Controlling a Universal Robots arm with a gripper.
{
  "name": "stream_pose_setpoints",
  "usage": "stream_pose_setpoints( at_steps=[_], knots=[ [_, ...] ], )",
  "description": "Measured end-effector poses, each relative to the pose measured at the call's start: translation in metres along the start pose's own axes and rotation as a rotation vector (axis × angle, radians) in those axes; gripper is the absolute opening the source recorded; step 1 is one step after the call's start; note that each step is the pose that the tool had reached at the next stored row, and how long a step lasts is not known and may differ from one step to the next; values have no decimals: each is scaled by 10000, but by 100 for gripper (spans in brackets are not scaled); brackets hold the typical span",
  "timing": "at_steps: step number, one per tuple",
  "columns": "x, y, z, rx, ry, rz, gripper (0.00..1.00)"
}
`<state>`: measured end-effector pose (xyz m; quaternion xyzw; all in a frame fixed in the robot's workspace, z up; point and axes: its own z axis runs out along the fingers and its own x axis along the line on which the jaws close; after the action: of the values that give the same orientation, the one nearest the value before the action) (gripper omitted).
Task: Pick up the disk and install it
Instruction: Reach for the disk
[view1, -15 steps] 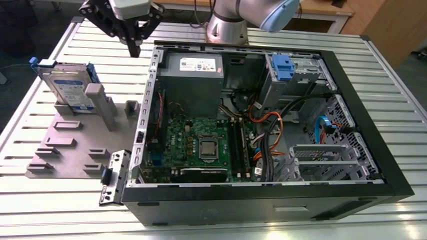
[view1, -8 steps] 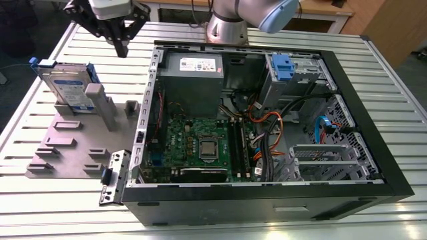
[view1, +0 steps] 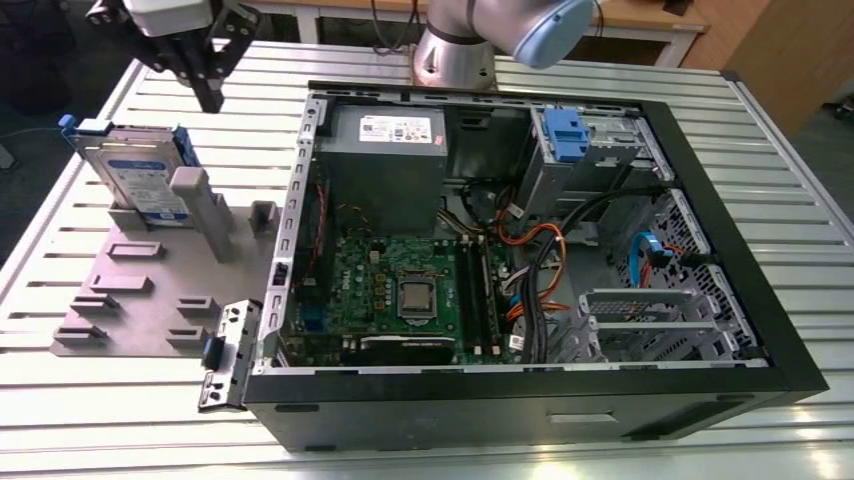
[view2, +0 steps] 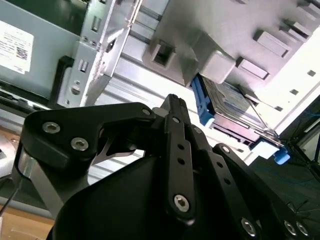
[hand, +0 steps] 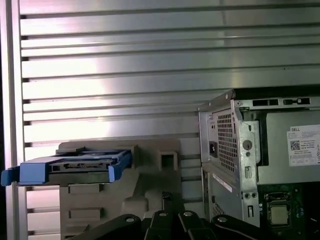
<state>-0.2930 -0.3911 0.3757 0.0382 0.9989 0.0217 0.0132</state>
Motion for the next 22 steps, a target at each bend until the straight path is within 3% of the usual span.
stream_pose_setpoints(
  at_steps=[8, 11, 17, 22],
  knots=[
    [281, 97, 30, 5, 0, 17, 11],
    [454, 136, 55, 6, -3, 19, 11],
    [710, 129, 111, 66, -4, 17, 11],
    [811, 119, 176, 125, 16, 16, 11]
  ],
)
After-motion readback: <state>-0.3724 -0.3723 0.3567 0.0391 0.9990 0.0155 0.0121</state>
